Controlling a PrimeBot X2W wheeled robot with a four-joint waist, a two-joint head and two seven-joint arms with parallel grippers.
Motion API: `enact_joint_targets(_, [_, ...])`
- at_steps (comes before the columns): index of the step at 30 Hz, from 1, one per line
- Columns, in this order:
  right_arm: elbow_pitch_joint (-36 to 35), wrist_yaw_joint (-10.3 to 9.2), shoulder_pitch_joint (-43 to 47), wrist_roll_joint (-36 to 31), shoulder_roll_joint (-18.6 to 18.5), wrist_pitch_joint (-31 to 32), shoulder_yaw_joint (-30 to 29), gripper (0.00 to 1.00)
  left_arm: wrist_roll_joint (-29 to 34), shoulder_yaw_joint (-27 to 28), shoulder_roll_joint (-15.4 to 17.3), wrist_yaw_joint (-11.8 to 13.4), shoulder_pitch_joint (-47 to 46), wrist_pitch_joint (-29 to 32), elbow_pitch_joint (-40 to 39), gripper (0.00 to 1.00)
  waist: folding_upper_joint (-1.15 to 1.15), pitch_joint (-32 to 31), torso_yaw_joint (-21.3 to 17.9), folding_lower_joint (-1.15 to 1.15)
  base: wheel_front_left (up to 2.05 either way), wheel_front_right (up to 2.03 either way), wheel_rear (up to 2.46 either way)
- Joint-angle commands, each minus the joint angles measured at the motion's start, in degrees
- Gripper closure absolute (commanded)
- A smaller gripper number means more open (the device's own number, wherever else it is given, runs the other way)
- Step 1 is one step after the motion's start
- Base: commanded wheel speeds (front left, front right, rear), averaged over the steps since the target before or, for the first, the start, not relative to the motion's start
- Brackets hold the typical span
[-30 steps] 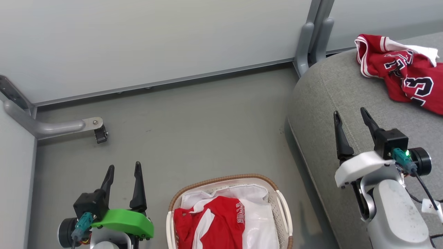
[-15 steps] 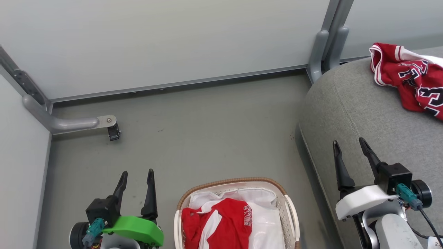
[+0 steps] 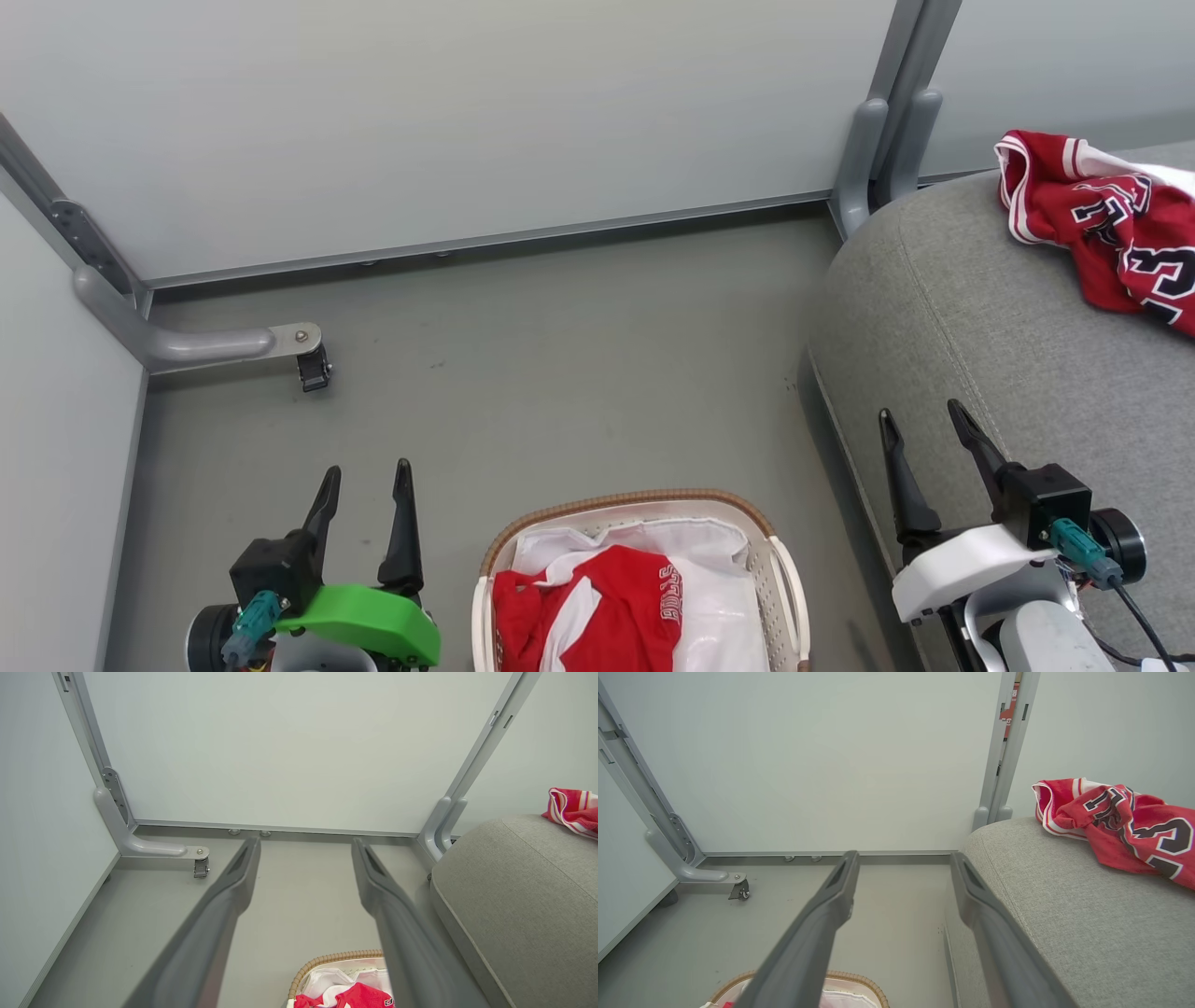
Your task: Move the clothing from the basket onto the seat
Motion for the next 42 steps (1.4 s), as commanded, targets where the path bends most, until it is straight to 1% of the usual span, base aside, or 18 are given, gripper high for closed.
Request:
enact_joint_targets(1, [0.18, -0.08, 0.70, 0.31, -0.18, -0.14, 0.10, 0.00, -0.35, 0.06, 0.04, 0.17, 0.94, -0.03, 0.06, 0.00, 0.00, -0.15, -0.02, 0.00, 0.00, 0.00, 0.00])
enact_joint_targets(24, [0.41, -0.08, 0.86, 0.06, -0.17, -0.15, 0.62, 0.00, -0.53, 0.08, 0.05, 0.48, 1.35, -0.03, -0.36, 0.00, 0.00, -0.51, 0.66, 0.00, 0.00, 0.00, 0.00])
enact_joint_targets(30, [-0.23, -0.08, -0.10, -0.40, -0.18, -0.15, 0.29, 0.00, 0.75, -0.61, 0.04, -0.07, 0.15, -0.03, -0.04, 0.00, 0.00, 0.29, 0.29, 0.00, 0.00, 0.00, 0.00])
enact_joint_targets(33, [-1.08, -0.08, -1.31, -0.95, -0.18, -0.15, -0.64, 0.00, 2.63, -1.63, 0.04, -0.90, -2.86, -0.03, 0.87, 0.00, 0.00, 2.12, 0.11, 0.00, 0.00, 0.00, 0.00])
enact_joint_targets(36, [-2.34, -0.08, -2.59, -1.62, -0.17, -0.15, -2.21, 0.00, 4.03, -4.22, 0.04, -1.88, -6.55, -0.03, 3.08, 0.00, 0.00, 5.23, 0.09, 0.00, 0.00, 0.00, 0.00])
enact_joint_targets(38, [-3.40, -0.08, -3.80, -2.04, -0.18, -0.15, -3.43, 0.00, 4.95, -6.64, 0.06, -2.55, -9.91, -0.03, 5.67, 0.00, 0.00, 7.98, 0.08, 0.00, 0.00, 0.00, 0.00])
enact_joint_targets(42, [-5.49, -0.08, -6.83, -2.89, -0.16, -0.14, -5.34, 0.00, 5.95, -12.24, 0.10, -3.40, -17.51, -0.03, 13.57, 0.00, 0.00, 14.18, -0.52, 0.00, 0.00, 0.00, 0.00])
